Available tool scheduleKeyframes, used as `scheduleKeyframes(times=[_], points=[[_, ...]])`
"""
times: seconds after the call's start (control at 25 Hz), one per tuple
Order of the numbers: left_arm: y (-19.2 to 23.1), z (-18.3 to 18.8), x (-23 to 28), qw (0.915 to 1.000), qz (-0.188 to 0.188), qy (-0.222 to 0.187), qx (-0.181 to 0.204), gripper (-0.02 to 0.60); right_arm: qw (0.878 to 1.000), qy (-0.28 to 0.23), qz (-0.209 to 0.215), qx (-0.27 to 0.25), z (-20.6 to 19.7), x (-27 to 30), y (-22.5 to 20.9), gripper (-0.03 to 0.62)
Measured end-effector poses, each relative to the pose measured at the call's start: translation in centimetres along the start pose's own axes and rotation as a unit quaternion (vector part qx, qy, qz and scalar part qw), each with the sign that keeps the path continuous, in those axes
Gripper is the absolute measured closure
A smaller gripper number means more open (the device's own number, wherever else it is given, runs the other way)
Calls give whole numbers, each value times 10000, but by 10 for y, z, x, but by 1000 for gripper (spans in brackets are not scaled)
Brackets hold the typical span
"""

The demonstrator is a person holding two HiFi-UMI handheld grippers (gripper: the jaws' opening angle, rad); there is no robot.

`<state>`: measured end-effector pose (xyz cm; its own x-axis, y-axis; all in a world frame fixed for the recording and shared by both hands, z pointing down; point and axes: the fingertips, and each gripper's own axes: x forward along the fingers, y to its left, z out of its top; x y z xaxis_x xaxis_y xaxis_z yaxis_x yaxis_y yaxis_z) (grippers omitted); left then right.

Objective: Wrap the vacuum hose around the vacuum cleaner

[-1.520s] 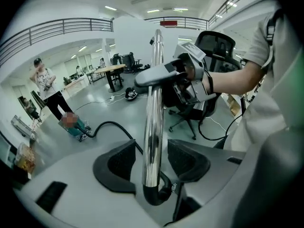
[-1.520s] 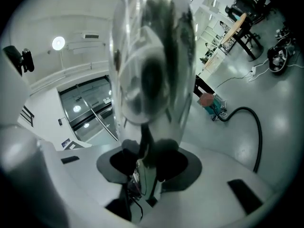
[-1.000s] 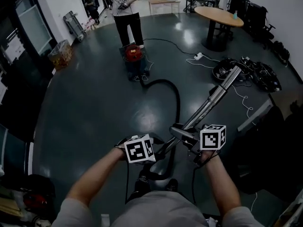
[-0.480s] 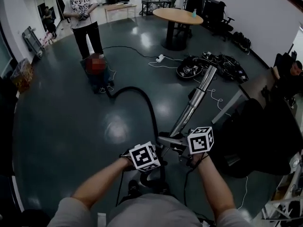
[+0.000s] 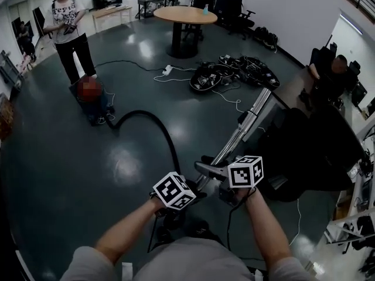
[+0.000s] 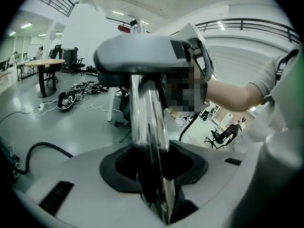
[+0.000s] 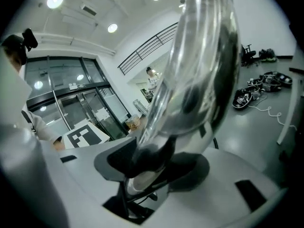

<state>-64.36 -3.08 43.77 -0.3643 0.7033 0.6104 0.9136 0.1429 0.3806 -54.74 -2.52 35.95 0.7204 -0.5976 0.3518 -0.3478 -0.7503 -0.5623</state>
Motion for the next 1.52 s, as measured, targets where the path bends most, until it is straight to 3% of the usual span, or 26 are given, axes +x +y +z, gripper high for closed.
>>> scheduleKeyframes(times=[0.28,0.44,0.64,0.96,1.24,1.4,1.52], points=[[-16,-4,8,9992,-227,155,301,433,9958,-415,14,814,-30,-42,-7,404],[-21,-9,9,9977,-216,289,579,434,9931,-597,108,1002,-41,-53,-3,404],[-22,-13,4,9976,-147,263,622,434,9910,-789,163,1073,-46,-58,5,404],[-21,-27,-11,9988,-39,148,466,434,9899,-911,115,1079,-56,-56,22,404],[4,-22,-32,9994,262,-220,-33,434,9945,-649,-25,827,-74,-59,33,404],[21,-13,-51,9975,467,-491,-207,434,9981,-221,-101,561,-96,-42,46,404],[34,2,-69,9948,578,-748,-367,435,9992,148,116,349,-113,-13,68,404]])
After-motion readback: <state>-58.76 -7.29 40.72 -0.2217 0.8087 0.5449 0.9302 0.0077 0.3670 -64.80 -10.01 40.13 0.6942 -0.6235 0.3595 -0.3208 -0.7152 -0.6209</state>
